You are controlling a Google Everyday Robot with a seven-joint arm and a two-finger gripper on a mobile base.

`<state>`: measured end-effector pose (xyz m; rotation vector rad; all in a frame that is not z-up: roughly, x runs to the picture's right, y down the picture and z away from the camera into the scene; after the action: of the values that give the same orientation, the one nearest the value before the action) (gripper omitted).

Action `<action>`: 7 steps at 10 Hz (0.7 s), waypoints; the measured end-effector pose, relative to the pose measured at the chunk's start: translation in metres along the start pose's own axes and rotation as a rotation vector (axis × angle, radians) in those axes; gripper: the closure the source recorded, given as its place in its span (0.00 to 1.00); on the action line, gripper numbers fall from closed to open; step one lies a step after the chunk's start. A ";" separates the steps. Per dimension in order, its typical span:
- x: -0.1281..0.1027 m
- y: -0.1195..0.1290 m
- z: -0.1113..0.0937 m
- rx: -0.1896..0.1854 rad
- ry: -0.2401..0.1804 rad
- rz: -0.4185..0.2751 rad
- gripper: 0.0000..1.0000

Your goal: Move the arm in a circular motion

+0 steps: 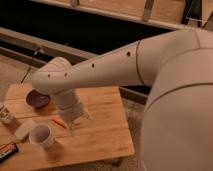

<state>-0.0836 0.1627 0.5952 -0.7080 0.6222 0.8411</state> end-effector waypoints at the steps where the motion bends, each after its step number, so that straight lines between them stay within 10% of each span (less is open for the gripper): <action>1: 0.010 -0.014 0.006 0.008 0.010 0.063 0.35; 7: 0.034 -0.104 -0.008 0.107 -0.048 0.386 0.35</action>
<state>0.0189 0.1223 0.5971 -0.4743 0.7684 1.1677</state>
